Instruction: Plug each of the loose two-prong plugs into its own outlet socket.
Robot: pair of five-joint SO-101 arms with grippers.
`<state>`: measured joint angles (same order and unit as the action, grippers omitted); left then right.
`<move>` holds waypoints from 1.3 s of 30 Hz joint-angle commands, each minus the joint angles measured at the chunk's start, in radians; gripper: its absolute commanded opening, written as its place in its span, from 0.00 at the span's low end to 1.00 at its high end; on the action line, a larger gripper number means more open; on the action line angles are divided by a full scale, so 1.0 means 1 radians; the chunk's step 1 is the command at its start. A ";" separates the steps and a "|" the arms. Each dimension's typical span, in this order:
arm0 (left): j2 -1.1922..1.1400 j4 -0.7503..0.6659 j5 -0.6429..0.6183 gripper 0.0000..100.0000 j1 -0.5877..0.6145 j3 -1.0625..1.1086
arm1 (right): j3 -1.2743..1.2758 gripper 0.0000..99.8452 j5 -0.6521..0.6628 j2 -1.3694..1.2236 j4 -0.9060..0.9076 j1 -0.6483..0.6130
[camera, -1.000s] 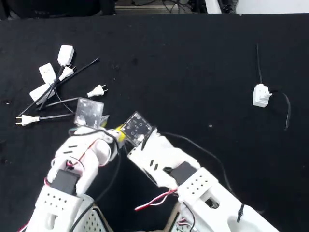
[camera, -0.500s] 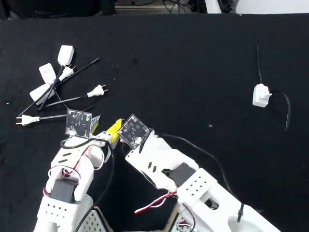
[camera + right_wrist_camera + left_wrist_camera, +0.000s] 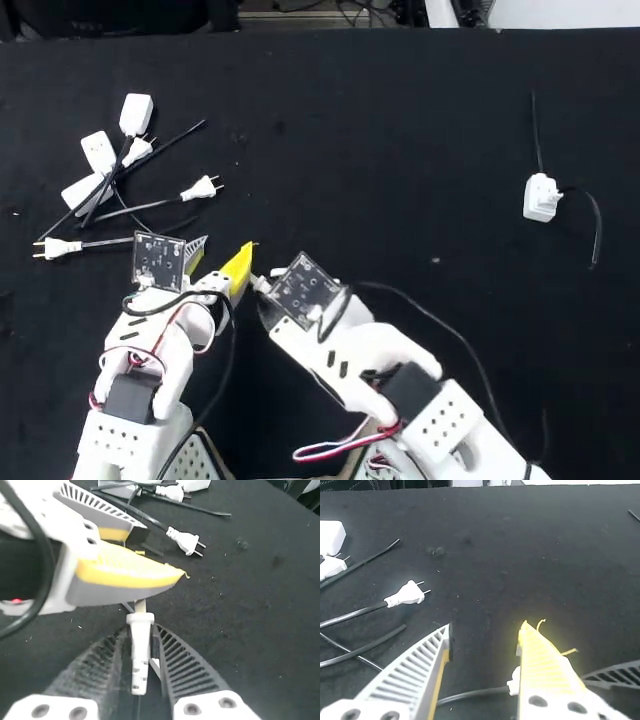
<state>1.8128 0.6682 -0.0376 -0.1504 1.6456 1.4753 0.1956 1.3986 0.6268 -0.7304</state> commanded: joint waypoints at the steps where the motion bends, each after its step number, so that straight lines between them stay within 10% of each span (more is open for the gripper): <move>1: -0.003 -0.009 0.034 0.22 0.013 -0.012 | -0.016 0.01 -0.009 0.085 0.029 -0.006; 19: 0.005 -0.014 0.031 0.22 0.085 -0.022 | -0.022 0.01 0.057 0.028 0.068 0.164; 39: 0.002 0.089 0.038 0.22 0.088 -0.056 | -0.848 0.01 -0.008 -0.977 0.535 0.376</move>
<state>1.8052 0.7526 -0.0084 -0.0736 1.6471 0.7772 0.2110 0.5669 1.0948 -0.4312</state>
